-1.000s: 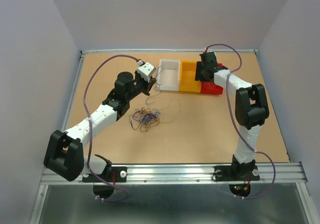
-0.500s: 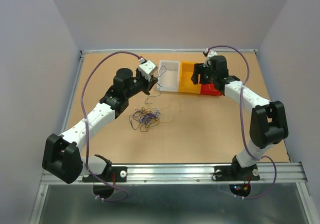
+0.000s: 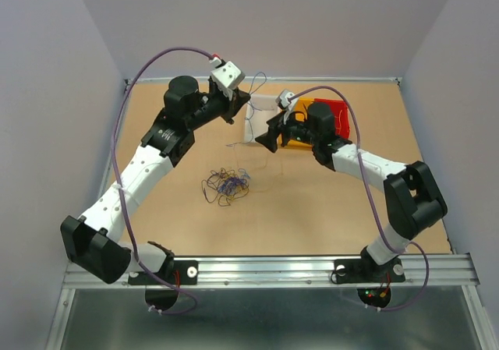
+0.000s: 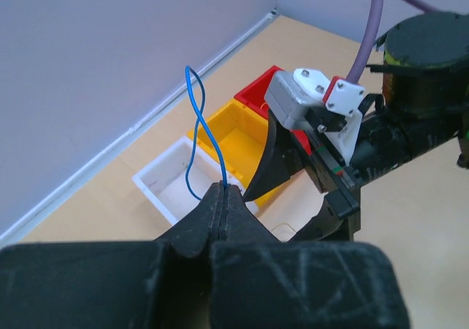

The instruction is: Untangle the cables

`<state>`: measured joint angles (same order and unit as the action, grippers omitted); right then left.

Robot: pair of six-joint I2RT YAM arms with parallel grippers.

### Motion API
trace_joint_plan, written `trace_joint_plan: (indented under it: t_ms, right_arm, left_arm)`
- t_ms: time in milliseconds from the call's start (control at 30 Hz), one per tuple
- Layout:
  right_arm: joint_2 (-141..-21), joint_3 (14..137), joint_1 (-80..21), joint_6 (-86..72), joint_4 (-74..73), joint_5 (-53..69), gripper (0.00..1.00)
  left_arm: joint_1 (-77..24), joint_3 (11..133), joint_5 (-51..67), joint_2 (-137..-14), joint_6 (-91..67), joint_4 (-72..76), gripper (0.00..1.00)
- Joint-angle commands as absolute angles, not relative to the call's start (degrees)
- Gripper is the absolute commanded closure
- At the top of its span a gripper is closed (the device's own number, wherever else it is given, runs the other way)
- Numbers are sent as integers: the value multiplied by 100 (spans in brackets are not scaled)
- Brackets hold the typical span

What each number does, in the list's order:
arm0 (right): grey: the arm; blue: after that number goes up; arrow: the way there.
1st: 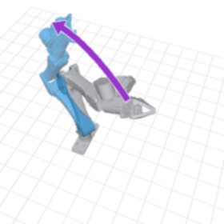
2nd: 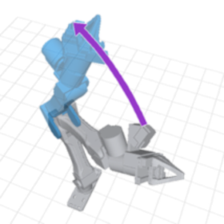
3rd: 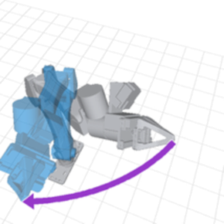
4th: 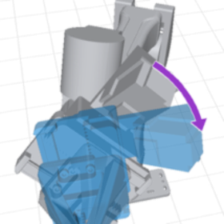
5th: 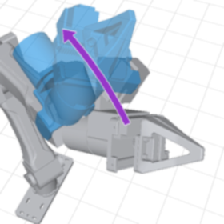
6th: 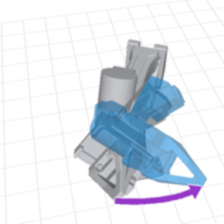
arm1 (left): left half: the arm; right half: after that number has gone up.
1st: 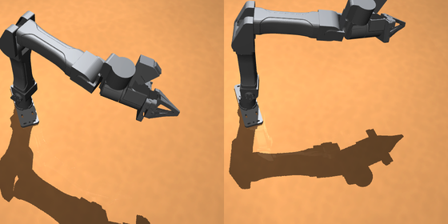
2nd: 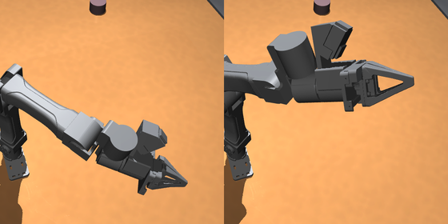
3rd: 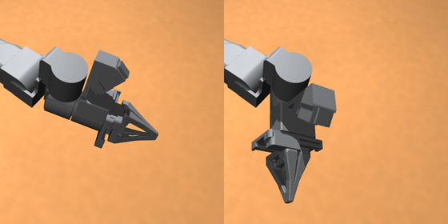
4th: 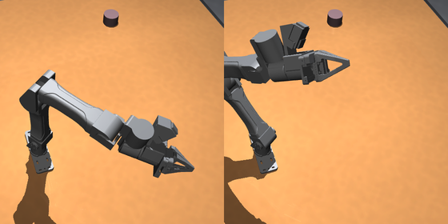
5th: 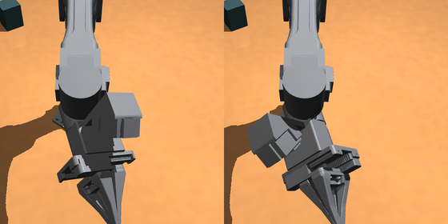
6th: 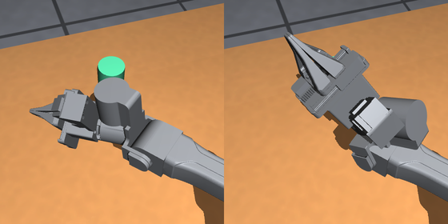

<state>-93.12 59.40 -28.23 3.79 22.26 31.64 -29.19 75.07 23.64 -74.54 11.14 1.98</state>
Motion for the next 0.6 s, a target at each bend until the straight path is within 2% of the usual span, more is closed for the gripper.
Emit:
trace_joint_plan:
  t_ms: [0,233,567]
  right_arm:
    - [-9606,5968,-2883,229,3602,3595,22]
    - [-9835,5898,-3006,-183,4455,3656,30]
    - [-9432,5538,-3032,-185,4676,3640,29]
  left_arm:
    - [-2953,8234,2470,-7584,1125,9,100]
    - [-2962,8859,2593,-7848,1011,-325,100]
    - [-2971,9000,2523,-7910,1002,-343,100]
